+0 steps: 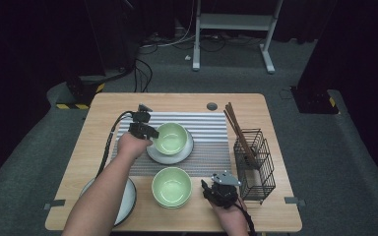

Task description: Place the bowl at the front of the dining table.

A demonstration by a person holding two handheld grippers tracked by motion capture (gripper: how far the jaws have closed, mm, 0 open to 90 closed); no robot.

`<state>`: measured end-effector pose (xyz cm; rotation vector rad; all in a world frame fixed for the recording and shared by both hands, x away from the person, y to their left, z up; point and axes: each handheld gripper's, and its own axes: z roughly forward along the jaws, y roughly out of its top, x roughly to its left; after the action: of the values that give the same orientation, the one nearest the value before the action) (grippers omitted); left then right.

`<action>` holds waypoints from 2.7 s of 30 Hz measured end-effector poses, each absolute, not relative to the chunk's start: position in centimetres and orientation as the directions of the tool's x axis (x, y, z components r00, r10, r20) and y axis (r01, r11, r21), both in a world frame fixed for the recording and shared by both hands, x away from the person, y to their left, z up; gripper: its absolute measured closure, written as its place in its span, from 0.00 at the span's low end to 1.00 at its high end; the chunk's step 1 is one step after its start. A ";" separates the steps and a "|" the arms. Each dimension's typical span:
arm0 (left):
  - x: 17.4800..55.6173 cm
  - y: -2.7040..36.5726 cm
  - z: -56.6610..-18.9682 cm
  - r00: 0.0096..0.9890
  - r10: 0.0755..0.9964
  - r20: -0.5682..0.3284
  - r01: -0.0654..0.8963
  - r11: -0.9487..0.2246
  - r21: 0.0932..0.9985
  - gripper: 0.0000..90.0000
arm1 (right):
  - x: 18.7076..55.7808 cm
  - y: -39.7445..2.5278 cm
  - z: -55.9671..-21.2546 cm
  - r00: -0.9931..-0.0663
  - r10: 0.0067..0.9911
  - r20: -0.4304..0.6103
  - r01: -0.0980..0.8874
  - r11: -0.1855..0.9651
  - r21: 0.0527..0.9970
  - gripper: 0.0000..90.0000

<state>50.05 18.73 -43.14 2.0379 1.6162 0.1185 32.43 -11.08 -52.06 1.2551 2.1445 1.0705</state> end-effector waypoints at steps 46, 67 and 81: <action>50.5 19.0 -44.8 0.212 0.939 -0.272 0.894 -0.074 0.441 0.93 | 32.4 -11.1 -52.1 -0.496 0.868 0.012 0.533 0.293 0.794 0.52; 48.8 18.4 -43.6 0.268 0.953 -0.144 0.845 -0.161 0.509 0.64 | 32.4 -10.9 -52.0 -0.507 0.862 0.001 0.522 0.306 0.796 0.52; 47.0 18.2 -42.1 0.320 0.945 -0.068 0.812 -0.237 0.533 0.44 | 32.4 -10.6 -52.2 -0.511 0.860 0.002 0.527 0.312 0.790 0.52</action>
<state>46.96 18.19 -42.11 2.1150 1.5483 0.3694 32.40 -10.62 -52.18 1.2310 2.1617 1.0610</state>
